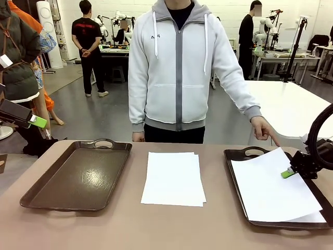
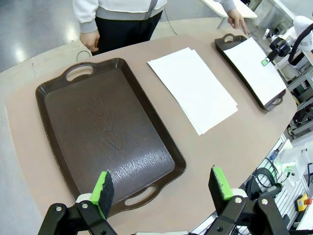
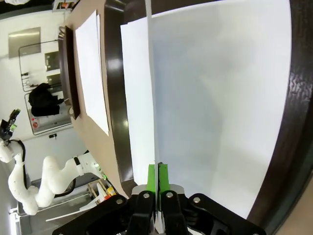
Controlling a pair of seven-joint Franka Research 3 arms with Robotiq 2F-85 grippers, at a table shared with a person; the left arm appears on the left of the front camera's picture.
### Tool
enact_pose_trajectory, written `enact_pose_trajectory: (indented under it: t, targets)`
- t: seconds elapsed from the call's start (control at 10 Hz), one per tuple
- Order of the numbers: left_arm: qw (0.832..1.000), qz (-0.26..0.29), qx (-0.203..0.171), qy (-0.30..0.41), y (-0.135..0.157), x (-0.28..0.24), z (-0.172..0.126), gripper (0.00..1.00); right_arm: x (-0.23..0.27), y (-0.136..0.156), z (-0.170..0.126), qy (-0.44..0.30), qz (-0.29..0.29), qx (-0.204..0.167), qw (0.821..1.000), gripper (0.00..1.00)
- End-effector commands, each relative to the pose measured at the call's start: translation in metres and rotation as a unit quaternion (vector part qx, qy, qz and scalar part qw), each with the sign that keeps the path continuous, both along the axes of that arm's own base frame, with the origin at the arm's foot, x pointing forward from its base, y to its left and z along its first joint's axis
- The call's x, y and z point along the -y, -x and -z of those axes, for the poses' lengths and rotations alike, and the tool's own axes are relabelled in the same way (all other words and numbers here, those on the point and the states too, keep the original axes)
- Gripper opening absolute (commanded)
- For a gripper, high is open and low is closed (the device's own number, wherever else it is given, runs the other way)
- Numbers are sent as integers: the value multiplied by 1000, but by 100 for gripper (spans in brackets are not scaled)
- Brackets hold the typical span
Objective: Sort the A4 documents.
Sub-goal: Place the A4 Paper in the designated Handle tray.
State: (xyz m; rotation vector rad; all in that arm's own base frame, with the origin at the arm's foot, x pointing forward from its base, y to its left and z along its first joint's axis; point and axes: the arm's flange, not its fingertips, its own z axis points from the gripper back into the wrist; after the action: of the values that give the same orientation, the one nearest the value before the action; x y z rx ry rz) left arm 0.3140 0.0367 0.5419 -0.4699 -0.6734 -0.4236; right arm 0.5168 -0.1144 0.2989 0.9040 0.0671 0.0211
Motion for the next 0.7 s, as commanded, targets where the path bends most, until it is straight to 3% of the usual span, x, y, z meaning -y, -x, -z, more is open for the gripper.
enact_pose_trajectory:
  t: [0.0, 0.6]
  targets:
    - [1000, 8, 2, 7, 0, -1, 1, 100, 0, 7, -5, 26, 14, -12, 999, 1]
    - [1000, 8, 2, 7, 0, -1, 1, 100, -6, -18, -17, 97, -15, 9, 995, 1]
